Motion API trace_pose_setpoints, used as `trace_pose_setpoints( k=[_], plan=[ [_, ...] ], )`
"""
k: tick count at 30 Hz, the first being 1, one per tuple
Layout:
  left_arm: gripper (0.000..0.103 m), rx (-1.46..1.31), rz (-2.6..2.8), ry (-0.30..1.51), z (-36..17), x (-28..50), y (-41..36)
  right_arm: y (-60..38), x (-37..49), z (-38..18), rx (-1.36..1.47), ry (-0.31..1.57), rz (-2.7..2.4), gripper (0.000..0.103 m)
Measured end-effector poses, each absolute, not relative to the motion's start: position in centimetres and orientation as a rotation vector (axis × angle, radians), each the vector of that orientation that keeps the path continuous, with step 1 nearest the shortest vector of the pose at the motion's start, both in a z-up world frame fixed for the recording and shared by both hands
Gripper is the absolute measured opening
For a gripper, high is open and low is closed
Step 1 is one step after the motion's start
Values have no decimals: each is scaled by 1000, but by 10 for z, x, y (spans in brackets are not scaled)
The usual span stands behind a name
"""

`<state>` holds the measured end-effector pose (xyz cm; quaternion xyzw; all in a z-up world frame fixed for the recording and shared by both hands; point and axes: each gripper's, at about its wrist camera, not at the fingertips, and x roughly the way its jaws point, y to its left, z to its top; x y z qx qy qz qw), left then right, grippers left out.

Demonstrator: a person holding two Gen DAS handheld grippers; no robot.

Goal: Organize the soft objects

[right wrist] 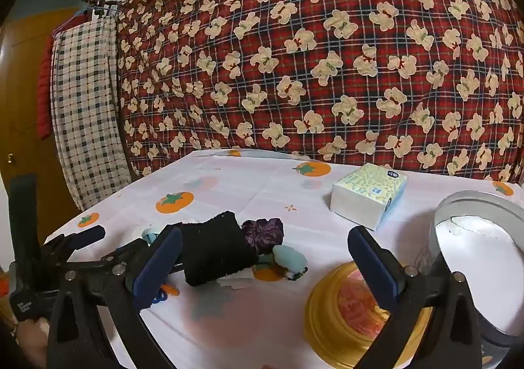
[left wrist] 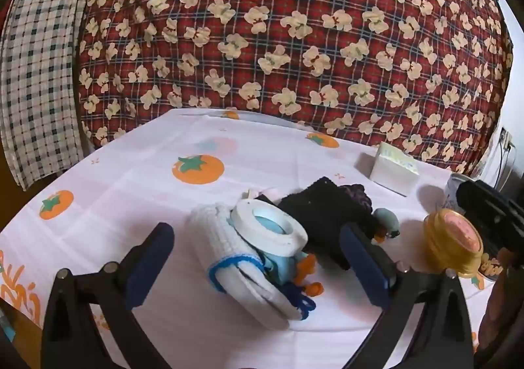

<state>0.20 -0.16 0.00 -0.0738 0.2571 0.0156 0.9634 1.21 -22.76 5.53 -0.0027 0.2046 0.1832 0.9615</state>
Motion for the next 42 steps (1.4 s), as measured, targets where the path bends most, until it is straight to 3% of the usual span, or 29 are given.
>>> trace_pose_setpoints(
  k=[42],
  plan=[
    [103, -158, 32, 496, 1, 0, -3, -231, 9, 44, -5, 425, 370, 102]
  ],
)
